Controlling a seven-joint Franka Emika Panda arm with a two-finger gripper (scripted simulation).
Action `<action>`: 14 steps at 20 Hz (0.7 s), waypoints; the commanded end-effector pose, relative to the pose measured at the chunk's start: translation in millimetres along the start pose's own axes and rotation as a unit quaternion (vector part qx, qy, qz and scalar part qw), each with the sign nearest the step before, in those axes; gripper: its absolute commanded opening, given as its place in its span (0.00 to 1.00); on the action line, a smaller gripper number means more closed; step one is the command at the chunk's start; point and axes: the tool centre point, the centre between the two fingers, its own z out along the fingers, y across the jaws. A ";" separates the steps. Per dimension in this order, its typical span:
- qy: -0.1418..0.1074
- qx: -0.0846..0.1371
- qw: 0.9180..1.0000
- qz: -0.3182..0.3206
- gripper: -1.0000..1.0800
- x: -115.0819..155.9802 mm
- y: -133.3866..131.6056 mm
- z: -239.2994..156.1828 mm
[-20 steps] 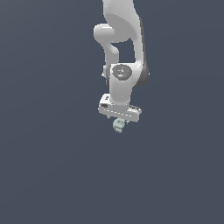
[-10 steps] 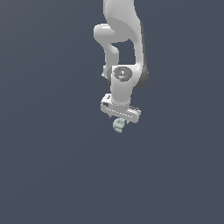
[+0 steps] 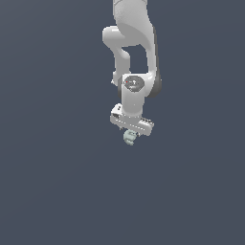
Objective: Pick up the object and move it to a goal position.
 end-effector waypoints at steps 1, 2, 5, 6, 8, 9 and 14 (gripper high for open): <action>0.000 0.000 1.000 0.000 0.96 -0.8 0.3 10.7; 0.000 0.000 1.000 0.001 0.96 -0.9 0.6 16.1; 0.000 0.000 1.000 0.001 0.96 -1.3 0.6 29.8; 0.000 0.000 1.000 0.002 0.96 -1.2 0.7 33.0; 0.000 0.000 1.000 0.002 0.96 -1.0 0.4 37.6; 0.000 0.000 1.000 0.002 0.96 -0.9 0.2 38.9; 0.000 0.000 1.000 0.002 0.00 -0.5 0.4 39.9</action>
